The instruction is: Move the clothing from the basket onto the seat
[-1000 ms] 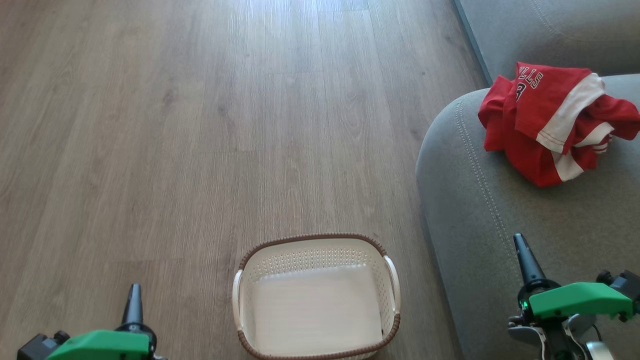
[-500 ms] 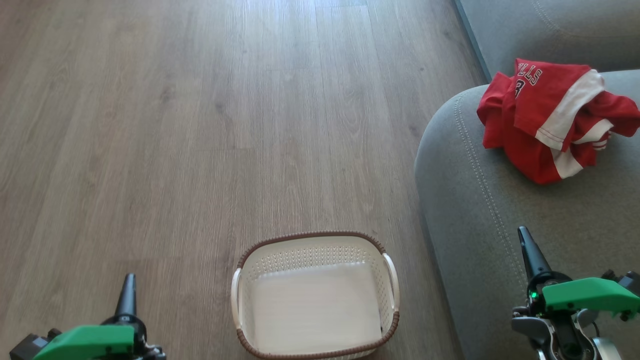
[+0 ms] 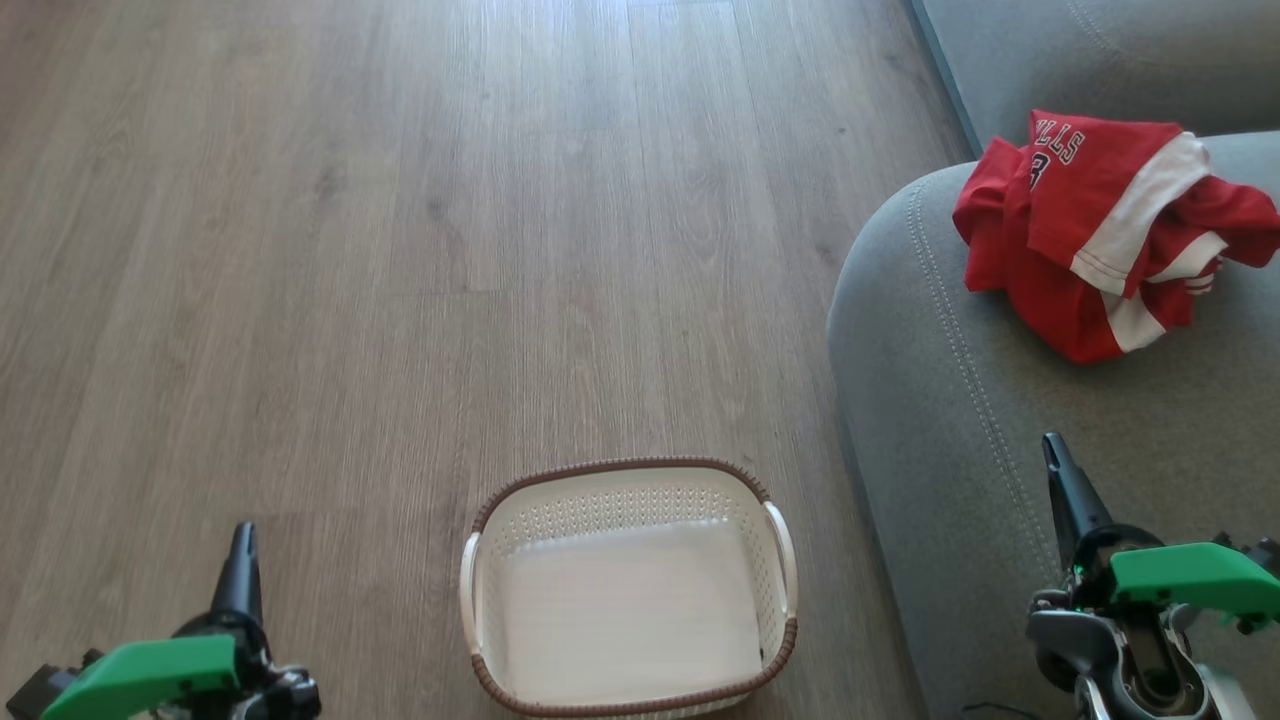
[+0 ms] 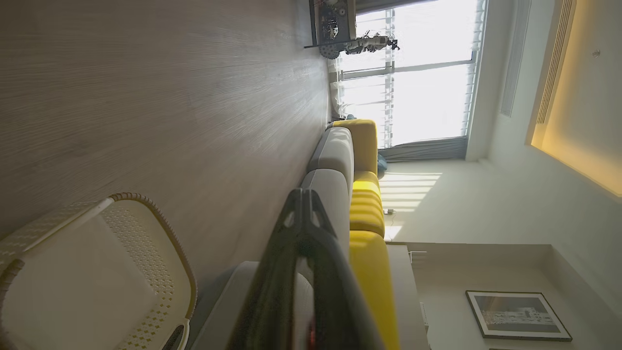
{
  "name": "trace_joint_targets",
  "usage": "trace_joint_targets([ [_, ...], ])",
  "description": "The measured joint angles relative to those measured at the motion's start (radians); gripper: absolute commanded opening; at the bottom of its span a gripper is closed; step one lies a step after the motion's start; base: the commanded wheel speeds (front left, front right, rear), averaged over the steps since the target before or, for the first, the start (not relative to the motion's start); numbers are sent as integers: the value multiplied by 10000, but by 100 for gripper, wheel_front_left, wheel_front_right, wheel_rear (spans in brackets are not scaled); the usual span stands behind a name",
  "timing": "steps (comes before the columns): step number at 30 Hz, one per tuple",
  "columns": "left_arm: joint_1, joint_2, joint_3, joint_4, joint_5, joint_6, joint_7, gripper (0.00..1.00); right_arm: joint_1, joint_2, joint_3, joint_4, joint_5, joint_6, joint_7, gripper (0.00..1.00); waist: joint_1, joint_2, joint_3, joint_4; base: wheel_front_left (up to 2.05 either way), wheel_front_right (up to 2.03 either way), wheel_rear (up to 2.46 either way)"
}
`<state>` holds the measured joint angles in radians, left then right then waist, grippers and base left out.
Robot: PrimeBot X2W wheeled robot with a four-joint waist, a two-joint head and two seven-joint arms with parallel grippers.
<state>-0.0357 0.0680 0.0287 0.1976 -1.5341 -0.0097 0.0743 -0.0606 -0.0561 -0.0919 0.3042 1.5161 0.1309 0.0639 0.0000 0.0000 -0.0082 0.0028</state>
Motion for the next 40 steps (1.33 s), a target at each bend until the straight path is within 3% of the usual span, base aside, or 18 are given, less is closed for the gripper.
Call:
trace_joint_targets([
  [10, -155, -222, 391, -58, -771, -259, 224, 0, -174, -81, -31, -46, 1175, 0, 128, 0, 0, 0, 52, -33, 0, 0, 0],
  [40, -158, -232, 462, -63, -769, -263, 295, 0, -174, -190, 123, -48, 1386, -2, 50, 0, 0, 0, 52, -32, 0, 0, 0],
])
